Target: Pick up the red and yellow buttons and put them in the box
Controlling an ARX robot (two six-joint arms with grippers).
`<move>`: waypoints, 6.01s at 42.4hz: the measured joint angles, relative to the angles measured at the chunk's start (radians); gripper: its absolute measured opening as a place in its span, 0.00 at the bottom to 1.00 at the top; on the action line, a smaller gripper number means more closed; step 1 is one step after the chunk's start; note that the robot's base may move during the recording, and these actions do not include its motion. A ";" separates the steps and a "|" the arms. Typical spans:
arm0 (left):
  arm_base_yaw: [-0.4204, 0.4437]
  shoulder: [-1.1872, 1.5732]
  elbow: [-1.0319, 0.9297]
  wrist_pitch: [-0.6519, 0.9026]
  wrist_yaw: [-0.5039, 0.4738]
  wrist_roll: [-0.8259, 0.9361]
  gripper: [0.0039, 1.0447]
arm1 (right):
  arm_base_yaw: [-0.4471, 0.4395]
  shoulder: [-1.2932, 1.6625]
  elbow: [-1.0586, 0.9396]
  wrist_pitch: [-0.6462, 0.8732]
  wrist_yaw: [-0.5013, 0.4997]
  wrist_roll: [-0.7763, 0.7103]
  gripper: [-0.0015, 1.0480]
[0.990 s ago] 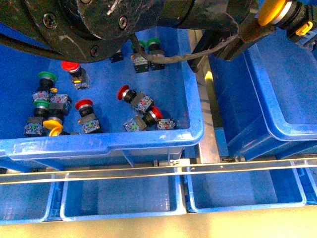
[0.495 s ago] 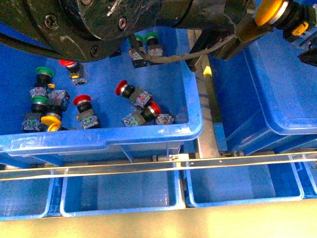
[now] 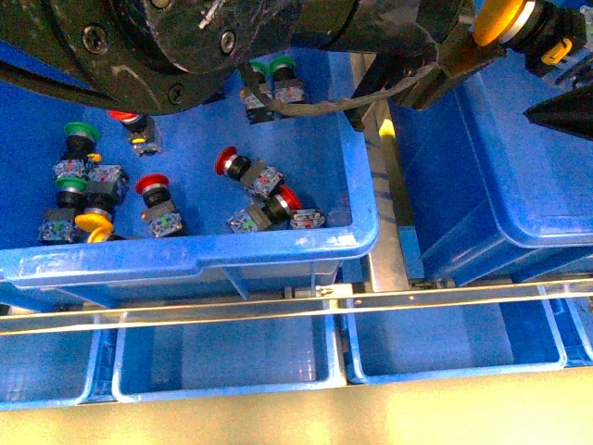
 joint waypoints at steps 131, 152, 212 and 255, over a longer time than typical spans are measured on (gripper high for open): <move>-0.017 0.015 0.029 0.055 -0.026 -0.046 0.92 | -0.006 -0.028 0.040 -0.042 -0.010 -0.072 0.30; -0.020 0.013 0.026 0.123 -0.046 -0.101 0.92 | -0.008 -0.044 0.035 -0.043 -0.021 -0.068 0.30; -0.037 0.000 0.023 0.138 -0.062 -0.080 0.92 | 0.025 -0.046 -0.004 -0.010 -0.030 -0.037 0.30; -0.042 -0.022 0.013 0.123 -0.129 -0.080 0.92 | 0.008 -0.054 -0.004 -0.018 -0.031 -0.036 0.30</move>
